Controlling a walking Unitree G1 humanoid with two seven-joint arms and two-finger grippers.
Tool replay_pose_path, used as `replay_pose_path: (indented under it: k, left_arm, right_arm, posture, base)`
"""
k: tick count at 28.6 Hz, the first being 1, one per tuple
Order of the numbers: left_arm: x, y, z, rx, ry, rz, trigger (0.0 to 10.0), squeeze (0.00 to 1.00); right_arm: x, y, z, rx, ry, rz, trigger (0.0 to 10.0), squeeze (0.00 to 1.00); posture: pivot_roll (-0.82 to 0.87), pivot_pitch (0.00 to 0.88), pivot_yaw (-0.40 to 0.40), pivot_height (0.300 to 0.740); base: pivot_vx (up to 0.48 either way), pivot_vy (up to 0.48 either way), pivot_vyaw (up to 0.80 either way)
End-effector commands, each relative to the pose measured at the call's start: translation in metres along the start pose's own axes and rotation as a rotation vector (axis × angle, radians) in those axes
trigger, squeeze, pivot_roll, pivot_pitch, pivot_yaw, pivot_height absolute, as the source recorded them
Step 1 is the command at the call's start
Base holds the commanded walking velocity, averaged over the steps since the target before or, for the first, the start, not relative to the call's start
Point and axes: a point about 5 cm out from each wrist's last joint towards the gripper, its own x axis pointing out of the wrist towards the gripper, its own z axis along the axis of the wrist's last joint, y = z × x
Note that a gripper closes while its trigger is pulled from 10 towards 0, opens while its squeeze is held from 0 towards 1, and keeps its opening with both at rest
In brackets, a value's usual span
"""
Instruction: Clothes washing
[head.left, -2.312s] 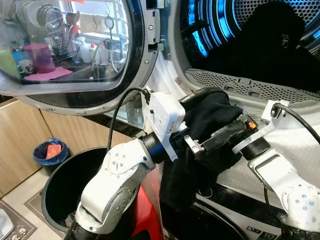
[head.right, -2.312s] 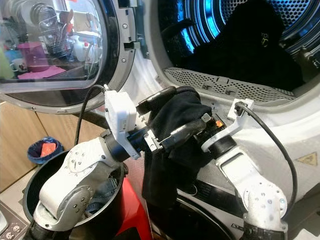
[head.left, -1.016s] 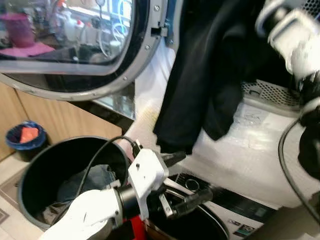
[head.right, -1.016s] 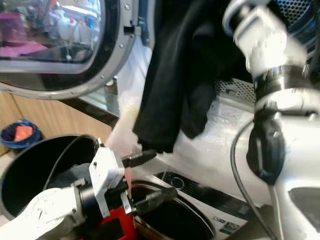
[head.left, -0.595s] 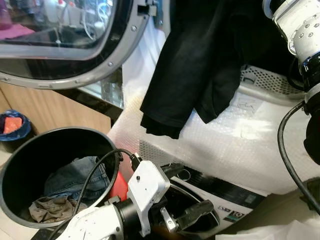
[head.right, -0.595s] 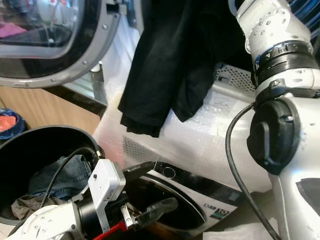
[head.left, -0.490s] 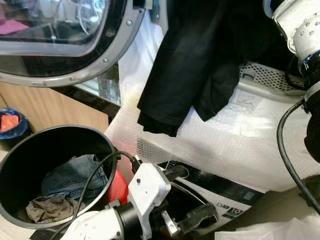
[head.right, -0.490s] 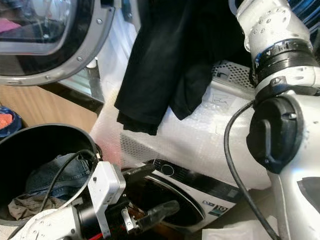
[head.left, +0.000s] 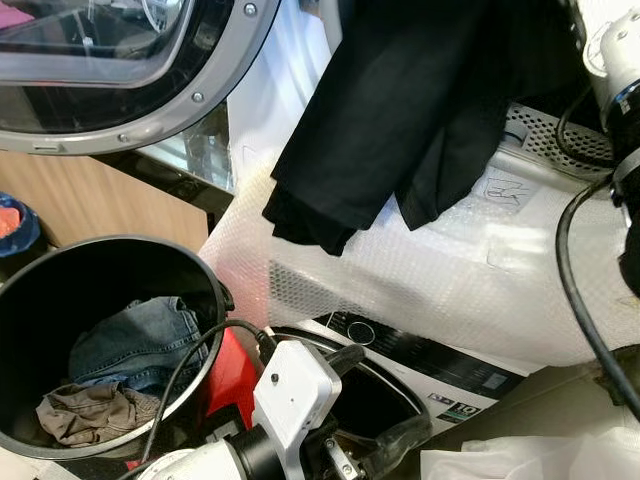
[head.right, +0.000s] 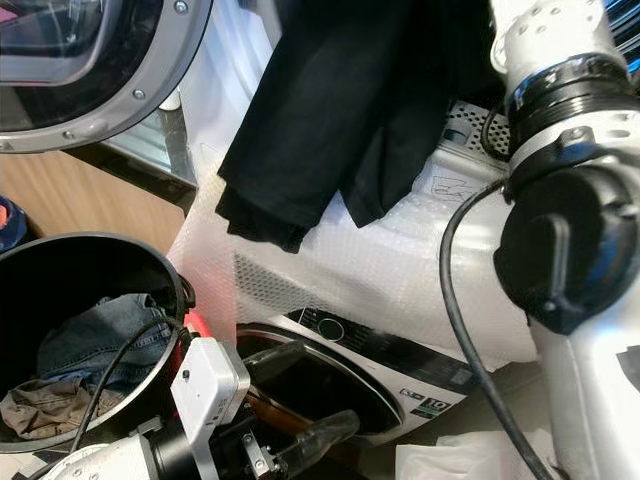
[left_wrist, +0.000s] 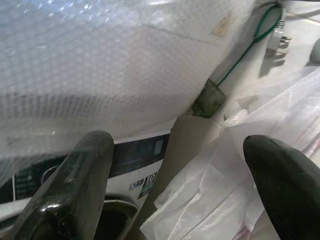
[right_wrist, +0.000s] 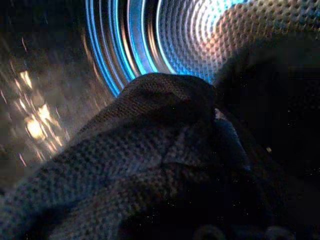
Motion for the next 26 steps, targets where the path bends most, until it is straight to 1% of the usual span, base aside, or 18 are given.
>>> replay_pose_path:
  k: [1,4,5,6,7,8,9,11,13,15,16,18,19,22,23,26]
  left_arm:
    - [-0.002,-0.008,0.004,0.000,-0.014,-0.014,10.0,0.00]
    - [-0.002,-0.011,0.003,-0.007,-0.013,-0.003,10.0,0.00]
    - [-0.003,-0.011,0.002,-0.007,-0.013,0.001,10.0,0.00]
    - [-0.003,-0.011,0.002,-0.007,-0.015,0.005,10.0,0.00]
    - [-0.003,-0.011,0.002,-0.007,-0.015,0.005,10.0,0.00]
    - [-0.002,-0.009,0.003,0.000,-0.015,0.018,10.0,0.00]
    - [-0.002,-0.007,0.003,0.002,-0.018,0.025,10.0,0.00]
    - [-0.002,-0.007,0.003,0.001,-0.020,0.028,10.0,0.00]
    - [-0.001,-0.006,0.005,0.001,-0.027,0.033,10.0,0.00]
    - [-0.001,-0.005,0.004,0.003,-0.024,0.035,10.0,0.00]
    - [0.000,-0.006,0.004,0.004,-0.024,0.036,10.0,0.00]
    - [0.000,-0.006,0.005,0.000,-0.024,0.038,10.0,0.00]
    - [-0.001,-0.007,0.005,-0.003,-0.022,0.041,10.0,0.00]
    - [-0.001,-0.007,0.005,-0.004,-0.019,0.045,10.0,0.00]
    - [-0.001,-0.007,0.005,-0.004,-0.019,0.045,10.0,0.00]
    - [-0.002,-0.006,0.005,-0.007,-0.019,0.050,10.0,0.00]
  right_arm:
    - [-0.002,0.011,0.045,0.062,-0.156,0.015,10.0,0.00]
    - [-0.004,0.011,0.068,0.121,-0.230,0.017,10.0,0.00]
    - [-0.005,0.010,0.074,0.126,-0.255,0.014,10.0,0.00]
    - [-0.006,0.010,0.080,0.136,-0.273,0.015,10.0,0.00]
    - [-0.006,0.010,0.080,0.136,-0.273,0.015,10.0,0.00]
    - [-0.008,0.008,0.093,0.140,-0.323,0.007,10.0,0.00]
    - [-0.010,0.010,0.100,0.165,-0.345,0.032,10.0,0.00]
    - [-0.010,0.010,0.102,0.152,-0.355,0.035,10.0,0.00]
    - [-0.011,0.013,0.103,0.120,-0.359,0.047,10.0,0.00]
    - [-0.008,0.013,0.090,0.071,-0.318,0.040,10.0,0.00]
    - [-0.006,0.012,0.079,0.003,-0.283,0.021,10.0,0.00]
    - [-0.003,0.012,0.060,-0.060,-0.221,0.019,10.0,0.00]
    - [-0.002,0.012,0.043,-0.174,-0.169,0.027,10.0,0.00]
    - [-0.001,0.013,0.026,-0.269,-0.116,0.047,10.0,0.00]
    - [-0.001,0.013,0.026,-0.269,-0.116,0.047,10.0,0.00]
    - [0.000,0.010,0.011,-0.374,-0.067,0.054,10.0,0.00]
  posture:
    - [0.05,0.217,-0.265,0.740]
    - [0.06,0.199,-0.270,0.740]
    - [0.06,0.192,-0.270,0.740]
    - [0.06,0.187,-0.271,0.740]
    - [0.06,0.187,-0.271,0.740]
    - [0.07,0.179,-0.269,0.740]
    - [0.07,0.173,-0.267,0.740]
    - [0.07,0.171,-0.264,0.740]
    - [0.07,0.171,-0.260,0.740]
    - [0.07,0.176,-0.254,0.740]
    - [0.07,0.178,-0.253,0.740]
    - [0.07,0.186,-0.251,0.740]
    - [0.06,0.192,-0.248,0.740]
    - [0.06,0.205,-0.244,0.740]
    - [0.06,0.205,-0.244,0.740]
    - [0.06,0.209,-0.240,0.740]
  base:
    - [0.000,0.000,0.00]
    - [0.000,0.000,0.00]
    - [0.000,0.000,0.00]
    - [0.000,0.000,0.00]
    - [0.000,0.000,0.00]
    - [0.000,0.000,0.00]
    - [0.000,0.000,0.00]
    - [0.000,0.000,0.00]
    - [0.000,0.000,0.00]
    - [0.000,0.000,0.00]
    - [0.000,0.000,0.00]
    - [0.000,0.000,0.00]
    - [0.000,0.000,0.00]
    - [0.000,0.000,0.00]
    - [0.000,0.000,0.00]
    - [0.000,0.000,0.00]
